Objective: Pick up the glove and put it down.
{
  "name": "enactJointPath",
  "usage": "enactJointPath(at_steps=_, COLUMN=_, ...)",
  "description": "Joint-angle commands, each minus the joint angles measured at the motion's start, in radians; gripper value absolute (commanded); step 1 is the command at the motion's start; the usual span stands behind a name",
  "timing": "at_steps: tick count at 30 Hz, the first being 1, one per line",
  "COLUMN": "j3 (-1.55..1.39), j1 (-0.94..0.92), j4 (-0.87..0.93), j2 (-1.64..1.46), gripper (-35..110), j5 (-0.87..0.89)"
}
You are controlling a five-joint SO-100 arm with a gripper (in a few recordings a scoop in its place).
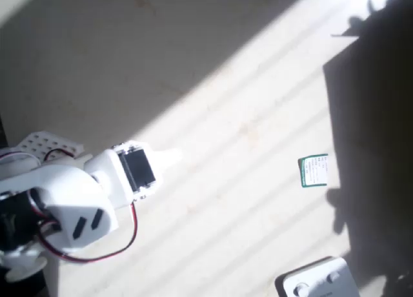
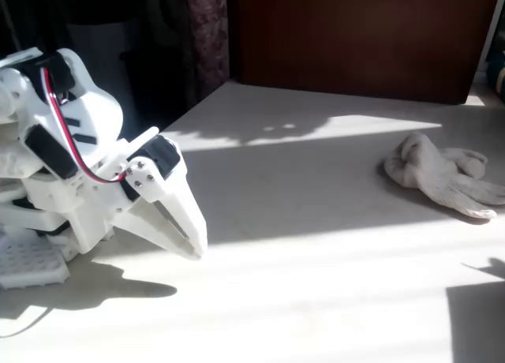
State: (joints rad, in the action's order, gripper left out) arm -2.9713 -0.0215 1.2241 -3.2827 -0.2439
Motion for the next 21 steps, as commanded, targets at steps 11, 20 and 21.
enactJointPath(at_steps=11, j3=0.0, j1=-0.014, j4=0.003, j2=0.0, gripper=1, j5=-0.009)
enactJointPath(at_steps=20, j3=0.0, j1=-0.005, j4=0.003, j2=0.0, gripper=1, j5=-0.008)
enactJointPath(at_steps=21, j3=0.0, j1=-0.005, j4=0.003, j2=0.0, gripper=1, j5=-0.008)
